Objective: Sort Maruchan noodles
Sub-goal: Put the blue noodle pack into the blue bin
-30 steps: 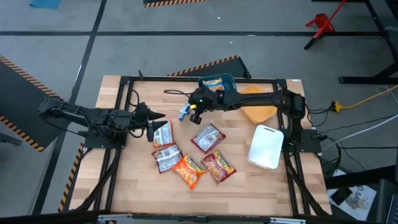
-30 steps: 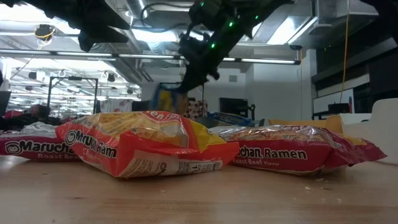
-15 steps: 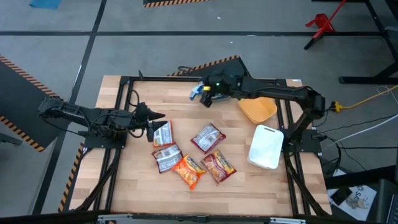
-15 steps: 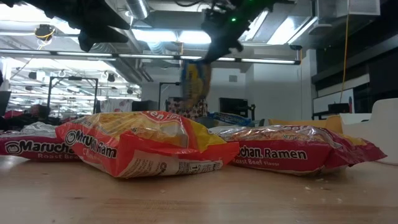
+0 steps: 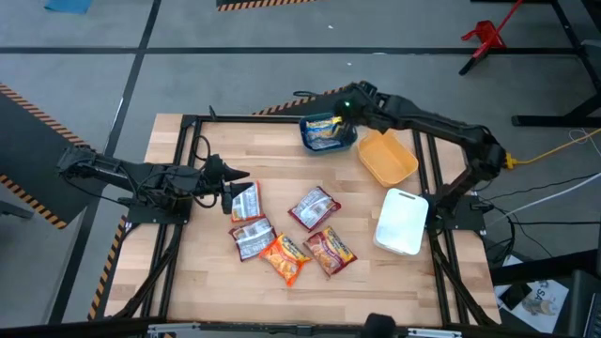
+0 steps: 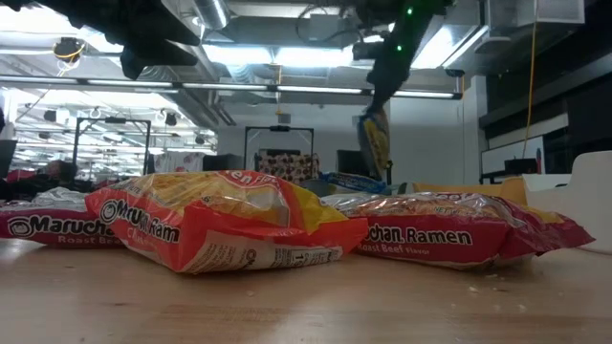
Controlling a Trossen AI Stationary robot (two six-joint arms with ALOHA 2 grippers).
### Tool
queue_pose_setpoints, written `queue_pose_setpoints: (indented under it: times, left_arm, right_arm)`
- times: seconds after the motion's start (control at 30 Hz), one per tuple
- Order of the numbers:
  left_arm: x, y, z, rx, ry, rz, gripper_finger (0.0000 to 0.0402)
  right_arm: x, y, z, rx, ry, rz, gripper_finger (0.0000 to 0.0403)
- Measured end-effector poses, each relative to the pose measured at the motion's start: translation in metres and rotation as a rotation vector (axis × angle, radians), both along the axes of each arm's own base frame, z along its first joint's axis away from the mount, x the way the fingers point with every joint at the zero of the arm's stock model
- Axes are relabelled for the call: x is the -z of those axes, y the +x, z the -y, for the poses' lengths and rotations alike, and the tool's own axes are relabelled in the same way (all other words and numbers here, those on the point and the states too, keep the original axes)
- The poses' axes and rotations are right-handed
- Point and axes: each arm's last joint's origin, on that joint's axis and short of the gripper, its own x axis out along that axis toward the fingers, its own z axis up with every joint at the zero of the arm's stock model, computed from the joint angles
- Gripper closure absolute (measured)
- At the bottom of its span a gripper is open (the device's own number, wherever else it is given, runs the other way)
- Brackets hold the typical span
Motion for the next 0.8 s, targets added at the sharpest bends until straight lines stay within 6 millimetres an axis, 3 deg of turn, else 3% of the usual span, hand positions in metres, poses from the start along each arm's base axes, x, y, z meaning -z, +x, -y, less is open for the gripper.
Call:
queue_pose_setpoints:
  times: [0.17, 0.47, 0.8]
  left_arm:
    - [0.0, 0.0, 0.0, 0.0, 0.001, 0.0, 0.0232]
    - [0.0, 0.0, 0.0, 0.0, 0.002, -0.004, 0.0232]
    - [0.0, 0.0, 0.0, -0.006, 0.004, -0.004, 0.0232]
  right_arm:
    - [0.004, 0.002, 0.009, -0.051, 0.001, -0.018, 0.0403]
    - [0.036, 0.019, 0.019, -0.111, 0.038, -0.135, 0.0403]
    - [0.036, 0.023, 0.021, -0.159, 0.018, -0.12, 0.0403]
